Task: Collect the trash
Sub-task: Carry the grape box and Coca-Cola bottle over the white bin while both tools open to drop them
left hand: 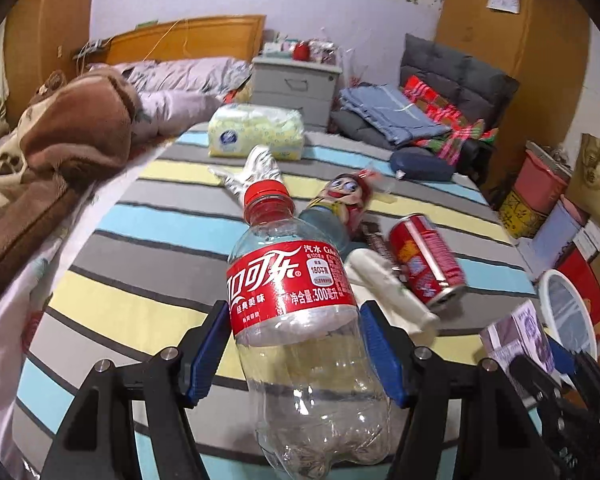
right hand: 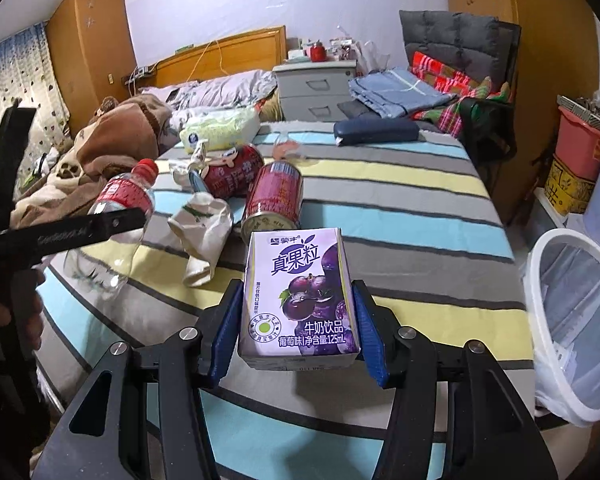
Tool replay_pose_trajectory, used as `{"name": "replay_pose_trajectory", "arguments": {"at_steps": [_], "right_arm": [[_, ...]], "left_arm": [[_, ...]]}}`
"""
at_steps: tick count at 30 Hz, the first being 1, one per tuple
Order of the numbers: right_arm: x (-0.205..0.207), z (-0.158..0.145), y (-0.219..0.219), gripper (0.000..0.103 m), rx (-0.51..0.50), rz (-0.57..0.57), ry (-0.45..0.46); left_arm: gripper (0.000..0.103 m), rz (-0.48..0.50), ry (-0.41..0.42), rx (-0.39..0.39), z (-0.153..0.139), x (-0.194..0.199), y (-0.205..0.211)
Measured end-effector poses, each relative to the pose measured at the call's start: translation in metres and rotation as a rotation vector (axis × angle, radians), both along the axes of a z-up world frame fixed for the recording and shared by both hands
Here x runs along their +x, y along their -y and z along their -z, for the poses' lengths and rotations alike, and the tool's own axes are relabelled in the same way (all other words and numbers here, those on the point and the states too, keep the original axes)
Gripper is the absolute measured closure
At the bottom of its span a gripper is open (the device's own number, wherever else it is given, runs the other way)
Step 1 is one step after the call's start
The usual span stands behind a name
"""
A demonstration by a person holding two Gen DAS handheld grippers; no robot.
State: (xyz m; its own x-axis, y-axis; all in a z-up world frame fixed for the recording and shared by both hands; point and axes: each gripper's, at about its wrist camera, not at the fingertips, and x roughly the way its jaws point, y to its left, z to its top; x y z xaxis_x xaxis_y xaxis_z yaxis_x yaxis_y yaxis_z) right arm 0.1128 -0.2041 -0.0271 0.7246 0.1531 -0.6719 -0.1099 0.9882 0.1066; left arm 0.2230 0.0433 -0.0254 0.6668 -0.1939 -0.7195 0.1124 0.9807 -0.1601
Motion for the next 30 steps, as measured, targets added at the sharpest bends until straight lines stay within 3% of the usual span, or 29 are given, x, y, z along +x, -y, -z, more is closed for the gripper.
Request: {"name": "replay_pose_trajectory", "arguments": {"at_steps": [11,30], "right_arm": [[-0.015,-0.023,0.029,0.049,0.005,0.079,0.076],[-0.045,-0.037,0.112,0.049,-0.012,0.284,0.123]], "left_arm": [[0.037,0.140,0.094,-0.003,-0.040,-0.036,0.044],[0.037,0.438,0.151,-0.001,-0.064,-0.059,0.188]]}}
